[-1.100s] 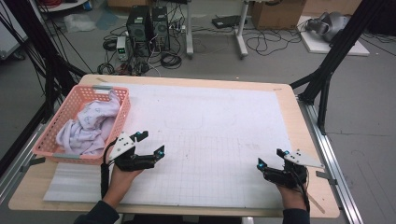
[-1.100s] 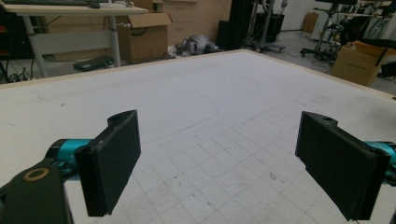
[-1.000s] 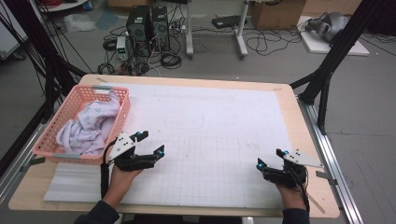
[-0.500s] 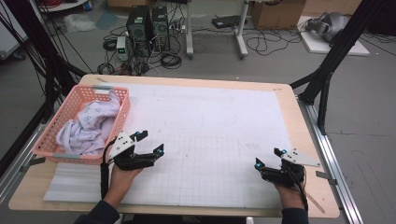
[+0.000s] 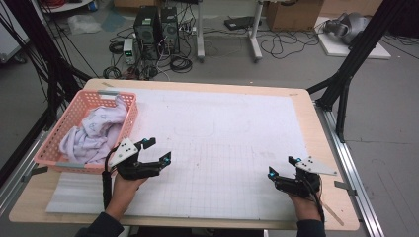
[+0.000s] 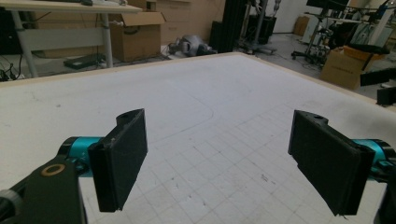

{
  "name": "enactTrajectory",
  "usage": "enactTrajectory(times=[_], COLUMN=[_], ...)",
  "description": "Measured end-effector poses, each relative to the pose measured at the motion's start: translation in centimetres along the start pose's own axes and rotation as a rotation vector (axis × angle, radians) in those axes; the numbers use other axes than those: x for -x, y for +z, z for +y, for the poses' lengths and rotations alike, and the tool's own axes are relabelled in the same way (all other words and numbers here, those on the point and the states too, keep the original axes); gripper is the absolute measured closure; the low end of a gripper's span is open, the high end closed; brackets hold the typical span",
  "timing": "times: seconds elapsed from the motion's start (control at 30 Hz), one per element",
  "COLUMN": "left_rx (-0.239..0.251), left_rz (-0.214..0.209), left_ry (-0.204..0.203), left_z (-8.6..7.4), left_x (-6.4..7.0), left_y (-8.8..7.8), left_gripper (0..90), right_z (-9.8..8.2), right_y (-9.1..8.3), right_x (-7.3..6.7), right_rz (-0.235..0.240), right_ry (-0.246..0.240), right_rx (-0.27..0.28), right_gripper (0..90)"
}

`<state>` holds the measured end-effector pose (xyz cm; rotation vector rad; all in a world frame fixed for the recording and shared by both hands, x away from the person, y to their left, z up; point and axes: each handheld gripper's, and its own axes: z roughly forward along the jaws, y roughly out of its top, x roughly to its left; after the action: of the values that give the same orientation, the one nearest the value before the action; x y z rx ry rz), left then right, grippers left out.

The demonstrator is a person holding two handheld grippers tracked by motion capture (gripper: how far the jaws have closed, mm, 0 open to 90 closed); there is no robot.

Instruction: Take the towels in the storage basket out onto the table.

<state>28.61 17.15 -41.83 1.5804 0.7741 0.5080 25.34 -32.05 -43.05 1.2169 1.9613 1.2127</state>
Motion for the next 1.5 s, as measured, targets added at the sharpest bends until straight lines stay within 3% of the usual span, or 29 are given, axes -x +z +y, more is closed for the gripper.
enactTrajectory(times=[0.27,0.47,0.57,0.7,0.83,0.9,1.13,1.17,1.27,1.43,1.5], left_rx=[0.044,0.065,0.039,0.059,0.061,0.047,0.074,0.071,0.060,-0.004,-0.040], left_rz=[0.049,0.041,0.020,0.028,0.006,0.045,0.095,0.127,0.149,0.216,0.256], left_ry=[0.007,-0.021,-0.018,-0.015,-0.030,-0.027,-0.064,-0.058,-0.050,-0.081,-0.074], left_z=[2.1,3.4,4.7,7.0,7.9,8.3,8.5,8.5,8.5,8.2,8.0], left_x=[-0.8,-1.6,-2.3,-3.8,-5.0,-6.1,-8.5,-9.1,-9.8,-12.3,-13.1], left_y=[-1.4,-2.3,-2.9,-4.2,-5.0,-5.6,-7.1,-7.4,-7.7,-7.8,-7.9], left_gripper=[18.3,17.5,20.5,20.0,19.6,19.6,18.9,18.6,16.7,15.2,15.0], right_z=[0.0,0.0,0.1,0.1,0.1,0.0,-0.1,-0.1,-0.1,-0.1,-0.1], right_y=[-0.1,-0.1,-0.1,0.0,0.0,-0.1,0.0,0.0,0.1,0.2,0.1], right_x=[0.2,-0.2,-0.4,-0.5,-0.5,-0.5,-0.4,-0.4,-0.4,-0.3,-0.3], right_rz=[0.005,0.006,0.011,0.015,0.013,0.016,0.016,0.018,0.020,0.019,0.014], right_ry=[-0.001,-0.008,-0.001,-0.009,-0.001,-0.001,0.001,0.006,0.012,0.008,0.008], right_rx=[0.010,0.007,0.009,0.010,0.004,-0.002,-0.004,-0.003,-0.003,-0.007,-0.005], right_gripper=[15.5,15.4,15.4,15.4,15.4,15.4,15.5,15.4,15.4,15.4,15.4])
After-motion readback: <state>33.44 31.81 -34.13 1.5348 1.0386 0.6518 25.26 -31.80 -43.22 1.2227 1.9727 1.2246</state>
